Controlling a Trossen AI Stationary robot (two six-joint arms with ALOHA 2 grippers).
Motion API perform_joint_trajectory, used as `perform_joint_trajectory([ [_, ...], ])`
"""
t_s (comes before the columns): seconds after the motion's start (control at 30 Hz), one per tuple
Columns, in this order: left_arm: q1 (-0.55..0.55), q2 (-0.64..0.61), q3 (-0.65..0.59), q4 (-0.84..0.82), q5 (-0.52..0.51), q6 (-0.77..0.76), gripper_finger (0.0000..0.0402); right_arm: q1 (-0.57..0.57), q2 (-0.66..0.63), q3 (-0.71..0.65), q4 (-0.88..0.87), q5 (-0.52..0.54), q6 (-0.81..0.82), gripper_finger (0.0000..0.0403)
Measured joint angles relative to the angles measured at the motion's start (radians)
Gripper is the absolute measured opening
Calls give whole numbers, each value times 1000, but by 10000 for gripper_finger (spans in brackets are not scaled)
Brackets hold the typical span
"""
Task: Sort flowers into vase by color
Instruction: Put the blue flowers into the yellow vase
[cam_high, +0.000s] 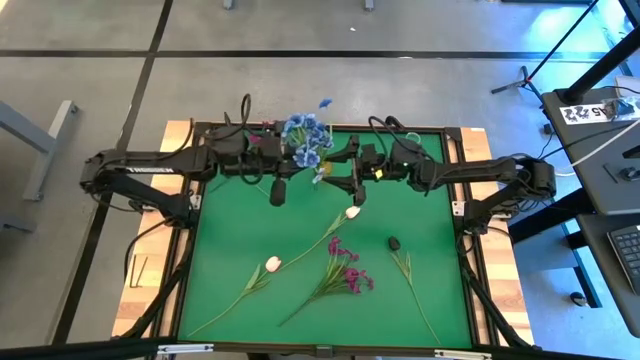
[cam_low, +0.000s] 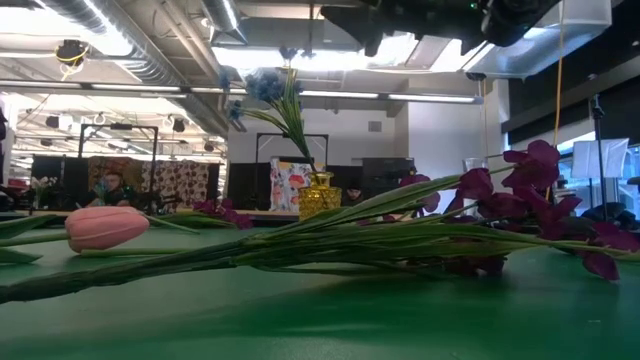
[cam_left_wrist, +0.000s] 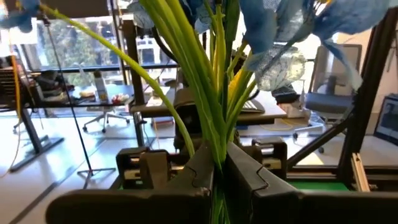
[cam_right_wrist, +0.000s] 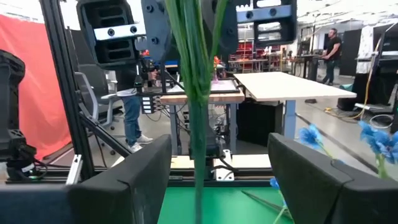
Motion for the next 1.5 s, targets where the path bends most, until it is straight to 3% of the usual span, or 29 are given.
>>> perform_joint_trajectory([
  [0.5, 14, 71, 0, 108, 59, 5, 12, 0, 2, 5, -1, -17, 25, 259],
  [0.63, 14, 77, 0, 110, 59, 4, 12, 0, 2, 5, -3, -17, 25, 221],
  [0.93, 15, 82, 0, 104, 55, 4, 12, 1, 2, 5, -24, -19, 25, 93],
  [1.17, 14, 82, 0, 100, -12, -24, 23, 1, 2, 5, -27, -18, 21, 18],
  [1.5, 14, 81, 0, 55, -59, -49, 100, 0, 1, 5, -28, -6, 19, 23],
])
